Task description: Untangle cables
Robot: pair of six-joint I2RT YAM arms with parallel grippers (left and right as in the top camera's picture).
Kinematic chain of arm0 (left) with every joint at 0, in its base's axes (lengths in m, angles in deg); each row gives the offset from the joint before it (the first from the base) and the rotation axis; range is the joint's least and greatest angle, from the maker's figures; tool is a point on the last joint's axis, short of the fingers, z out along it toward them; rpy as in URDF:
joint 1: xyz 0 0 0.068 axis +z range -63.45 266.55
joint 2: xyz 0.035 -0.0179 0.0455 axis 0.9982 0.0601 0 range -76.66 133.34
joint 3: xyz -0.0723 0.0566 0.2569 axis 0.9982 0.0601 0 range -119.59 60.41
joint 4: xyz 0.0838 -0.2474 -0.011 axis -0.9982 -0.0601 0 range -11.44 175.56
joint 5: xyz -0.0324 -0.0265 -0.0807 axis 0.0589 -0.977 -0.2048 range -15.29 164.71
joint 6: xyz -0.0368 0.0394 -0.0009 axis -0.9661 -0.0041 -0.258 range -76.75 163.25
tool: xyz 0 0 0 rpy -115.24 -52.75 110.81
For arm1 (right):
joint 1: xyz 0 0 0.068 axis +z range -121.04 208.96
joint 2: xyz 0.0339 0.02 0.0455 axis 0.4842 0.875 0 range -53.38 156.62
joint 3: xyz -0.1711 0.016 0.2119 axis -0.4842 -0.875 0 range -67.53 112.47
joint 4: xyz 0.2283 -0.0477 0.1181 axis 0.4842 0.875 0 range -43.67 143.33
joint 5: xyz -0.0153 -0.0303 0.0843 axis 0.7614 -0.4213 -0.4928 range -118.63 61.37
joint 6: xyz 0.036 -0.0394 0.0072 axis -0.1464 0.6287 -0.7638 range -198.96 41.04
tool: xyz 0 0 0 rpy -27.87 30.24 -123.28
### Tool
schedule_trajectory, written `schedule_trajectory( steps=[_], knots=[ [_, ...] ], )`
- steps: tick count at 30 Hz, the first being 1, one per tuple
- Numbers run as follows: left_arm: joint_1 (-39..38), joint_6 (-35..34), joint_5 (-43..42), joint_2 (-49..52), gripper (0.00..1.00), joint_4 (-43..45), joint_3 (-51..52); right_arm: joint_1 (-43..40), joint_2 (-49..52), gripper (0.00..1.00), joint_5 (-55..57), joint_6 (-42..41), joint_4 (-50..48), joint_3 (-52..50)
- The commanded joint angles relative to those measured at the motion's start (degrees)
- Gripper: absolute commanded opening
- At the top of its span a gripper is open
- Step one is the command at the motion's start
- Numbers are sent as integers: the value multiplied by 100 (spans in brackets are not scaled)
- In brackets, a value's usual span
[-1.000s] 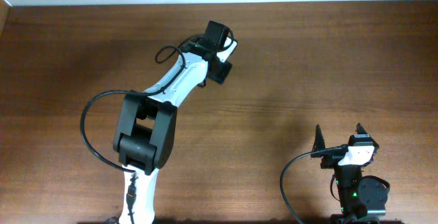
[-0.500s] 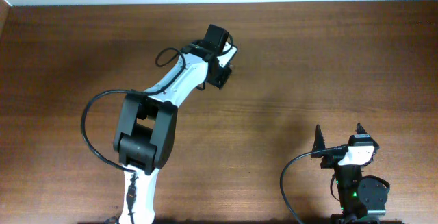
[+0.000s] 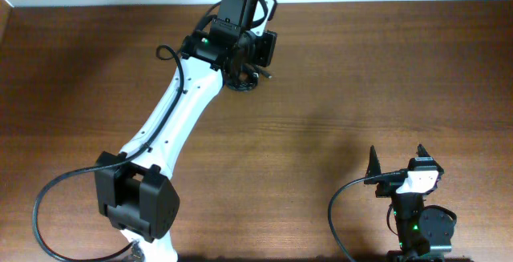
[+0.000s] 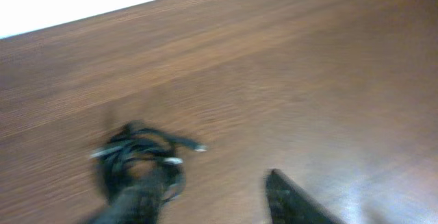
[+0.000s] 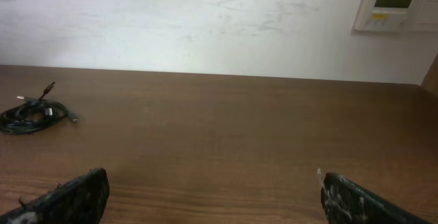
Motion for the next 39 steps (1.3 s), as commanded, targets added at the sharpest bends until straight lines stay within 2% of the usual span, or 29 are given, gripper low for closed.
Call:
schedule_trajectory(
  steps=[1,2,3,6,9,15,16,19,20,22,24,26,28,30,32,33,38,39],
  knots=[
    [31,1327,1071,348,71,-332,-20,-17,-39,98,50,-42,31,-26],
    [31,1626,1071,533,82,-557,-20,-17,-39,98,50,-42,31,-26],
    [31,1884,1071,772,89,-772,-20,-17,-39,98,50,-42,31,-26],
    [28,2098,986,1469,86,-907,-20,-17,-39,99,50,-42,31,-26],
    [28,2763,437,1882,85,-960,-20,-17,-39,98,50,-42,31,-26],
    [59,2778,518,2253,84,-575,-20,-17,-39,98,50,-42,31,-26],
    [63,2778,560,2284,74,-483,-20,-17,-39,98,50,-42,31,-26],
    [76,2778,560,2433,63,-315,-20,-17,-39,98,50,-42,31,-26],
    [90,2776,560,2492,38,-319,-20,-17,-39,98,50,-42,31,-26],
    [90,2774,560,2505,9,-330,-20,-17,-39,98,50,-42,31,-26],
    [90,2708,579,2498,0,-328,-111,-17,-37,98,50,-42,31,-26],
    [90,2120,570,2398,0,-562,-433,-17,-39,98,50,-42,31,-26],
    [81,1812,501,2199,0,-931,-887,-17,-39,98,50,-42,31,-26],
    [72,1757,-225,1768,0,-1438,-1506,-17,-39,98,50,-42,31,-26],
    [72,1305,-555,1434,0,-1504,-1727,-17,-39,99,50,-42,31,-26],
    [79,927,-535,1196,0,-1434,-1773,-17,-39,98,50,-42,31,-26],
    [85,166,-538,800,0,-1445,-1773,-17,-39,98,50,-42,31,-26],
    [85,-179,-542,798,0,-1445,-1773,-17,-39,98,50,-42,31,-26]
  ],
)
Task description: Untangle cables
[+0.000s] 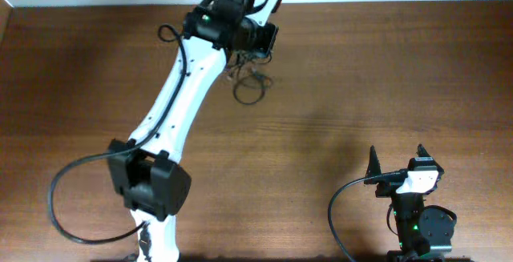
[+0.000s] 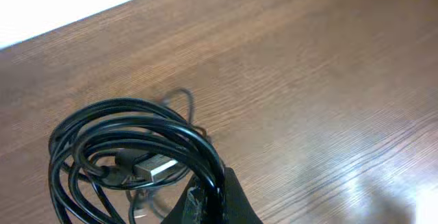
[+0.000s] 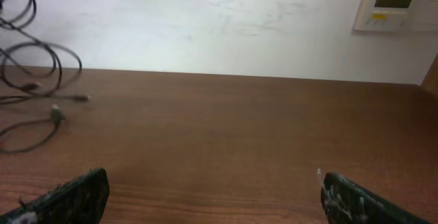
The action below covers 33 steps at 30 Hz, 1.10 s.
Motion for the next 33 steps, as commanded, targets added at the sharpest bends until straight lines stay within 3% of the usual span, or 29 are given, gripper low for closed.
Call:
schedule_trajectory(
  steps=[1,5,13,15,16,17,18,22,24,25,27,29,33],
  knots=[
    [0,-1095,-120,-50,0,-22,-46,-17,-37,98,50,-39,31,-26],
    [234,-1847,-221,-304,1,109,-153,-17,-39,98,50,-39,31,-26],
    [514,-2009,-352,-671,1,-59,-155,-17,-39,98,50,-39,31,-26],
    [518,-2039,-949,-774,12,162,-157,-17,-39,98,50,-39,31,-26],
    [525,-2037,-1276,-846,25,284,-157,-17,-39,98,50,-39,31,-26],
    [525,-2035,-1244,-874,25,304,-157,-17,-39,98,50,-39,31,-26],
    [522,-2035,-1058,-874,19,238,-157,-17,-39,98,50,-39,31,-26],
    [446,-2035,535,-710,13,-807,-155,-17,-37,98,50,-39,31,-26],
    [448,-2033,529,-675,12,-839,-155,-17,-39,98,50,-39,31,-26],
    [448,-2033,507,-688,20,-809,-160,-17,-39,98,50,-39,31,-26],
    [437,-1947,216,-658,55,-841,-155,-17,-39,98,50,-39,31,-26],
    [350,-1364,-407,-501,68,-927,-155,-17,-39,98,50,-39,31,-26],
    [-22,-1362,-376,96,92,-741,-155,-17,-39,98,50,-39,31,-26]
  ],
)
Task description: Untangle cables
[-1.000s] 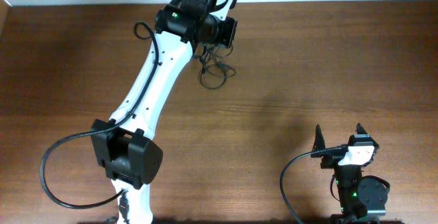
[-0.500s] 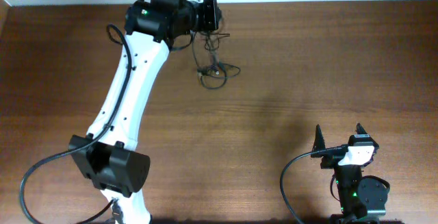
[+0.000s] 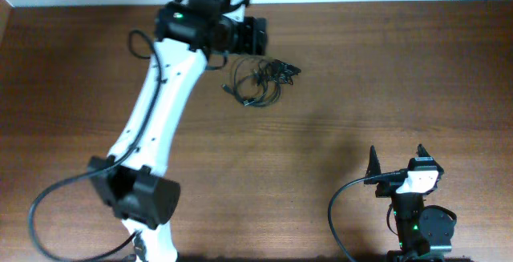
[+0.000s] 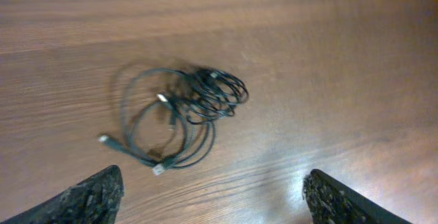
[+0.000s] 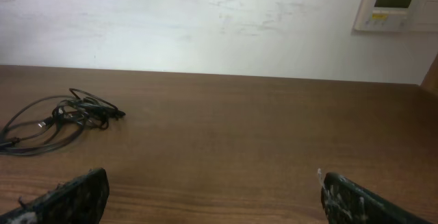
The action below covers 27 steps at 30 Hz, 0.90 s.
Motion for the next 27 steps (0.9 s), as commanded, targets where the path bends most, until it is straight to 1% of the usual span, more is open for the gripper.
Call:
schedule_trajectory(
  steps=[1,3,4,5,6,7,10,11,12,14,15,16,18,19,21,22,24,27],
  knots=[
    [-354,219,-105,754,92,389,-55,-17,-39,99,50,-42,33,-26],
    [-426,105,122,1080,87,813,-55,-17,-37,98,50,-42,33,-26],
    [-468,-225,129,1307,89,1108,-55,-17,-39,98,50,-42,33,-26],
    [-522,-640,129,1596,96,1388,-55,-17,-39,98,50,-42,33,-26],
    [-568,-986,129,1851,96,1532,-55,-17,-39,98,50,-42,33,-26],
    [-595,-1180,129,2022,96,1576,-55,-17,-39,98,50,-42,33,-26],
    [-651,-1224,129,2441,92,1882,-55,-17,-39,99,50,-42,33,-26],
    [-656,-1224,131,2588,79,2055,-55,-17,-39,98,50,-42,33,-26],
    [-656,-1226,131,2693,75,2168,-55,-17,-39,99,50,-42,33,-26],
    [-656,-1231,131,2868,72,2277,-55,-17,-39,98,50,-42,33,-26],
    [-656,-1226,131,2951,62,2271,-55,-17,-37,98,50,-42,33,-26],
    [-656,-1224,131,2986,46,2262,-55,-17,-39,98,50,-42,33,-26],
    [-649,-1224,133,2983,20,2284,-57,-17,-39,98,50,-42,33,-26],
    [-643,-1222,133,2966,13,2310,-74,-17,-39,98,50,-42,33,-26],
    [-621,-1222,131,2931,4,2271,-264,-17,-39,98,50,-42,33,-26],
    [-616,-1220,129,2850,1,2114,-527,-17,-39,98,50,-42,33,-26],
    [-575,-1156,131,2579,0,1821,-1019,-17,-39,98,50,-42,33,-26],
    [-575,-767,131,1941,0,1403,-1681,-17,-39,99,50,-42,33,-26]
  ],
)
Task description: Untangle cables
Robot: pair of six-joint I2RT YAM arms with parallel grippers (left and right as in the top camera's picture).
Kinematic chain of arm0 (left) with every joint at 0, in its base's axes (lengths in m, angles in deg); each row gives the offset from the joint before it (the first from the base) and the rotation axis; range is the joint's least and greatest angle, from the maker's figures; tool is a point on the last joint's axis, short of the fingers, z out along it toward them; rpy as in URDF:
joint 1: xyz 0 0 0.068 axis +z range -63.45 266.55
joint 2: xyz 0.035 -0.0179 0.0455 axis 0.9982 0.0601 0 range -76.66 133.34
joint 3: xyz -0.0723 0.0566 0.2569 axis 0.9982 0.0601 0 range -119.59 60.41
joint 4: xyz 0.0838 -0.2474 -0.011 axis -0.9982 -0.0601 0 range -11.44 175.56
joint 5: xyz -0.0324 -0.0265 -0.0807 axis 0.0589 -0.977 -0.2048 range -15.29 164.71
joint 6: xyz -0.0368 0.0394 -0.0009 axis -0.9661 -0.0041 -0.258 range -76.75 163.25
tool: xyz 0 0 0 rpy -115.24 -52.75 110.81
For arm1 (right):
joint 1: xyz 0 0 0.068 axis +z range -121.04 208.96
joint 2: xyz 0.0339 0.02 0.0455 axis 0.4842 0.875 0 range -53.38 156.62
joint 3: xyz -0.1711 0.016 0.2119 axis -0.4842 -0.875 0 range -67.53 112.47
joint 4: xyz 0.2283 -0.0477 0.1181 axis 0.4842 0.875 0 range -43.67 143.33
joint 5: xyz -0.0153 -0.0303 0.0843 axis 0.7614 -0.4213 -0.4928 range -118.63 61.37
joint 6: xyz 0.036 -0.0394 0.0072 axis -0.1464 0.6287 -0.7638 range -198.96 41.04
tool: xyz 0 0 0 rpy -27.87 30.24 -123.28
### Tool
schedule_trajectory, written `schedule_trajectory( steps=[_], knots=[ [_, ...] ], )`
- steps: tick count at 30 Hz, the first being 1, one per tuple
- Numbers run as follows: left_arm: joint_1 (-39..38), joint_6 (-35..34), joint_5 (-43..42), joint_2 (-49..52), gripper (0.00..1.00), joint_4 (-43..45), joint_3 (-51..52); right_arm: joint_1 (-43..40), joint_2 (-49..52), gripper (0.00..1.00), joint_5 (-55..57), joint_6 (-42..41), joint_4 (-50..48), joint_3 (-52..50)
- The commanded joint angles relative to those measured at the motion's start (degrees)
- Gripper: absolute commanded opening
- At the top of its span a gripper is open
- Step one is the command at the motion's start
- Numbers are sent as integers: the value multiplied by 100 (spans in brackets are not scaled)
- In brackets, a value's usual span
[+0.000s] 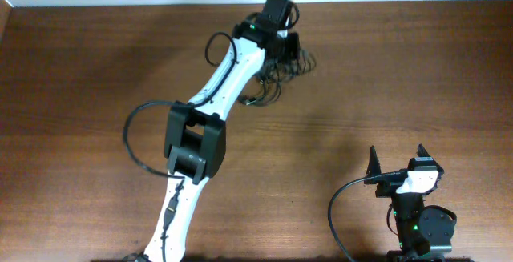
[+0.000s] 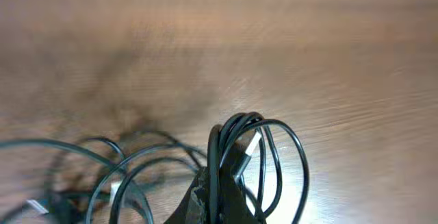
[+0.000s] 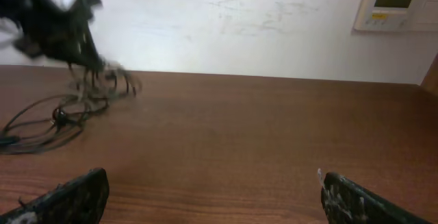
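The black cable bundle [image 1: 268,94] lies at the back centre of the wooden table [image 1: 385,70]. My left gripper [image 1: 290,54] is shut on its coiled part. In the left wrist view the coil [image 2: 217,148] stands up between the closed fingers of the left gripper [image 2: 220,200], with a silver plug inside the loops. Loose loops trail to the left on the wood. The right wrist view shows the bundle [image 3: 60,116] far off at the left, under the blurred left arm. My right gripper [image 1: 397,162] stands open and empty at the front right, its fingers [image 3: 75,196] wide apart.
A white wall runs behind the table's far edge, with a control panel [image 3: 399,1] on it at the right. The left arm's white links [image 1: 224,86] stretch across the table's middle. Bare wood lies between the two grippers.
My left gripper was open above the cables lying spread on the table. It now sits further right and is shut on the coiled part. The right arm has not moved.
First my left gripper was down at the bundle near the table's back edge. Then it held the coil raised, with loops dangling. After that it was open and the cables lay spread out further right. Now it grips the coil again.
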Motion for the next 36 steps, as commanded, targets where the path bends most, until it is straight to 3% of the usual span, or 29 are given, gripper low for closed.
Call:
schedule_trajectory(
  steps=[1,3,4,6,8,11,16,20,23,26,27,29,31,32,33,36],
  knots=[
    [46,459,35,-1071,0,-243,-595,-17,-39,98,50,-39,31,-26],
    [52,765,376,-1403,13,-385,-595,-17,-39,99,50,-39,31,-26],
    [52,855,691,-1508,14,-542,-595,-17,-37,98,50,-39,31,-26],
    [63,855,1464,-1672,0,-1161,-595,-17,-39,98,50,-39,31,-26],
    [81,855,1947,-1683,0,-1663,-595,-17,-39,98,50,-39,31,-26],
    [101,855,1989,-1692,2,-1954,-595,-17,-39,98,50,-39,31,-26],
    [210,855,345,-1917,0,-1963,-597,-17,-39,98,50,-39,31,-26],
    [219,859,170,-1932,0,-2109,-597,-17,-39,98,50,-39,31,-26],
    [262,859,-671,-2100,0,-2083,-612,-17,-39,98,50,-39,31,-26],
    [435,903,-675,-2465,1,-2122,-612,-17,-39,98,50,-39,31,-26],
    [472,903,-498,-2516,20,-2315,-612,-17,-39,98,50,-39,31,-26],
    [470,901,-343,-2500,30,-2664,-610,-17,-39,98,50,-39,31,-26],
    [470,898,-155,-2457,49,-3051,-610,-17,-39,98,50,-39,31,-26],
    [470,898,-57,-2446,78,-3176,-610,-17,-39,98,50,-39,31,-26],
    [470,898,-11,-2446,98,-3226,-610,-17,-37,98,50,-39,31,-26],
    [470,898,319,-2437,99,-3532,-610,-15,-39,98,-7,-44,17,-26]
  ],
)
